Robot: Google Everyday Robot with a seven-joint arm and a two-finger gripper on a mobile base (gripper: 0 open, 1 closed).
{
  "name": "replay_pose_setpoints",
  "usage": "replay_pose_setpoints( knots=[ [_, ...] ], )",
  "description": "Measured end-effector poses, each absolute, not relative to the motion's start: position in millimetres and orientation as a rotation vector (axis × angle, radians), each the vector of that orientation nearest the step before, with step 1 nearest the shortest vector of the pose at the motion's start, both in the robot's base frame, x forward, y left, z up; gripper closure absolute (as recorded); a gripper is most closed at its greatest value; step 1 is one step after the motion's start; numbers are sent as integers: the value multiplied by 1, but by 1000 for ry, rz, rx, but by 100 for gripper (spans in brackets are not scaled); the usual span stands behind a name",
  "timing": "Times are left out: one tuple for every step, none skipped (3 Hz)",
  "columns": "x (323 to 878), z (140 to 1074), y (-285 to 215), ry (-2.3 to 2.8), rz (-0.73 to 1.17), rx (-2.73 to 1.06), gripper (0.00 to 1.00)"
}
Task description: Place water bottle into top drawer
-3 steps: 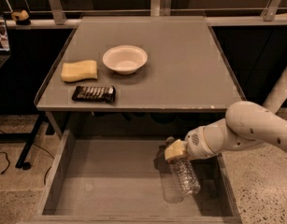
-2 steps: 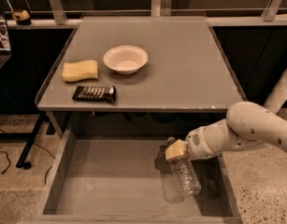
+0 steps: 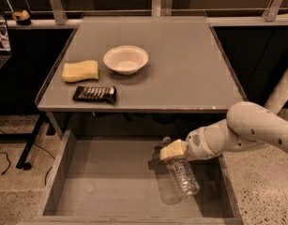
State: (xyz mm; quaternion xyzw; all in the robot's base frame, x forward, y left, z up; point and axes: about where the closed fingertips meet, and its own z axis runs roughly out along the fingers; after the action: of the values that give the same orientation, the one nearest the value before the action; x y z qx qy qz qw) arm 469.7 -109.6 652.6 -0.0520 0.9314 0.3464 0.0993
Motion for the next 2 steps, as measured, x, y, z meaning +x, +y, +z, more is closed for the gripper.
replay_pose_setpoints(
  knots=[
    [470,653,-110,2754,1024,-154,12],
    [470,653,-110,2754,1025,-154,0]
  ],
)
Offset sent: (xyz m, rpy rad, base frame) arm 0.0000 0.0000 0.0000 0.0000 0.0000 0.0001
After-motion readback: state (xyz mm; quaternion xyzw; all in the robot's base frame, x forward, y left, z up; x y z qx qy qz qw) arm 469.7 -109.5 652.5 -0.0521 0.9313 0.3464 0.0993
